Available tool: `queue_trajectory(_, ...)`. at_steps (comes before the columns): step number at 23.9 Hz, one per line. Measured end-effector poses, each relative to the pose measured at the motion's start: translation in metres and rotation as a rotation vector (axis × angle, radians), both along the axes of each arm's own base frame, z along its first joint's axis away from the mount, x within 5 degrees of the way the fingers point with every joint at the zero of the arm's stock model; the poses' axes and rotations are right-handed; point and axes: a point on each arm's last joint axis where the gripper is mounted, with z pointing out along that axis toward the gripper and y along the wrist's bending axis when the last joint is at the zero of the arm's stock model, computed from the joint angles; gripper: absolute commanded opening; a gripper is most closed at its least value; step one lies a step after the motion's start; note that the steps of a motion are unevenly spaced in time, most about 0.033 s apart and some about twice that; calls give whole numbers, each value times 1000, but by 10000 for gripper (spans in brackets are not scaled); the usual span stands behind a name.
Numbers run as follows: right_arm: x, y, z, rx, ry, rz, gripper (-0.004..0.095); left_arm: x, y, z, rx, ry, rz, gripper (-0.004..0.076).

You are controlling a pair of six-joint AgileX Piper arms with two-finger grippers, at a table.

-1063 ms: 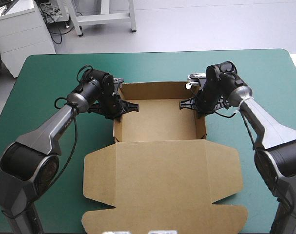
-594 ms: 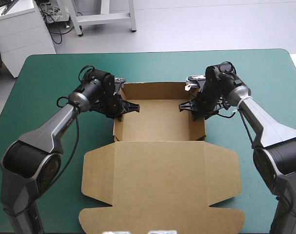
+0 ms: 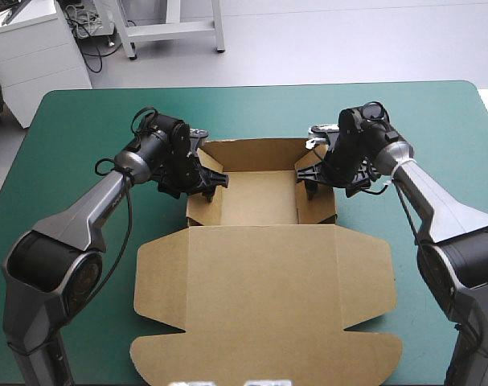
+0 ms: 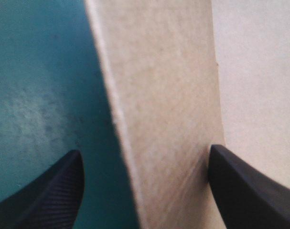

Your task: Fold the box

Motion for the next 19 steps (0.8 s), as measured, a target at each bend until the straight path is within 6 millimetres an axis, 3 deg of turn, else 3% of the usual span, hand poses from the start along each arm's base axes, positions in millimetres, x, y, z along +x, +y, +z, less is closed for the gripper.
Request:
queue_trajectory(2,6,1,13,1,-48,-1,765,6,1,12,24,-53,-5,531)
queue_trajectory(5,15,3,52,44,-181,-13,765,19,3,60,33,-235,-4,506)
queue_trajectory(7,16,4,74,70,-251,-17,765,20,6,99,5,-363,4,364)
queue_trajectory(8,14,3,82,78,-271,-17,765,17,7,117,-16,-414,8,211)
queue_trajectory(10,6,0,95,85,-297,-17,765,6,13,148,-43,-496,0,3)
queue_trajectory(16,-22,-10,116,100,-318,-32,765,-40,30,206,-85,-634,-89,-32)
queue_trajectory(19,-33,-13,110,91,-284,-41,765,-69,38,225,-137,-664,-136,-32)
